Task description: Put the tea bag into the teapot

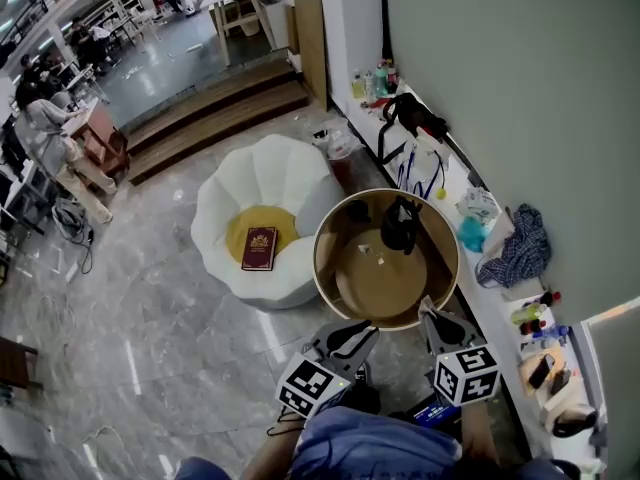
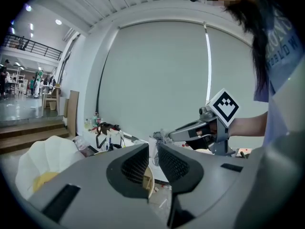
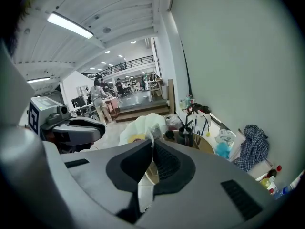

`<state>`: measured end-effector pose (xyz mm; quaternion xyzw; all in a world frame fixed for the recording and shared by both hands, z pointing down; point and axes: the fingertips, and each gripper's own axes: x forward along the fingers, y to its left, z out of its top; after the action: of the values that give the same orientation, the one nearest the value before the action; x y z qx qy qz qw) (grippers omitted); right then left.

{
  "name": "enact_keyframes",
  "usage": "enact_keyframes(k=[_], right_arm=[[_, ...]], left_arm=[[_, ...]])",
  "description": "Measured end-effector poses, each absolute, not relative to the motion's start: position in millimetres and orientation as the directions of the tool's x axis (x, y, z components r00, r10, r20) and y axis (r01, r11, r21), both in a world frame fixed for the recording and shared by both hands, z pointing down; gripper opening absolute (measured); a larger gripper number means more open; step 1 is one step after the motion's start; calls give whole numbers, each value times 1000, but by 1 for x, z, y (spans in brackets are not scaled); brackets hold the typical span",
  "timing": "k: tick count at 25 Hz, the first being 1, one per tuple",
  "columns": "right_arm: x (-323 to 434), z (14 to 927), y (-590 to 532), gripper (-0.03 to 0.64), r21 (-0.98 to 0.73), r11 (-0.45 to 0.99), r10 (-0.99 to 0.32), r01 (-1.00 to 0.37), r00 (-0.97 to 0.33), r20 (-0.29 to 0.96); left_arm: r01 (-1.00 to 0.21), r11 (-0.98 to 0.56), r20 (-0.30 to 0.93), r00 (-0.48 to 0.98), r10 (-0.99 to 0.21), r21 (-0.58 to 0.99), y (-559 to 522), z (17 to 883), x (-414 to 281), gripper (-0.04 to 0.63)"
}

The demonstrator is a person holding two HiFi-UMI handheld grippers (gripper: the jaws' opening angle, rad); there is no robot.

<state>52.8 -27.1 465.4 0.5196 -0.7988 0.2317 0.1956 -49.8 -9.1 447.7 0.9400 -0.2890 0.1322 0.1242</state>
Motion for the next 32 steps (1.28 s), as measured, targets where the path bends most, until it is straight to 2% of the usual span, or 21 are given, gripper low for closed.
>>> enact_keyframes(k=[18, 32], right_arm=[[68, 455, -69, 18, -93, 232, -800, -968, -244, 547], [88, 469, -140, 18, -81, 330, -762, -940, -316, 565]], left_arm=[[-473, -863, 282, 864, -416, 177, -47, 443, -47, 58], [-572, -799, 326, 803, -499, 185, -93, 455, -40, 58]])
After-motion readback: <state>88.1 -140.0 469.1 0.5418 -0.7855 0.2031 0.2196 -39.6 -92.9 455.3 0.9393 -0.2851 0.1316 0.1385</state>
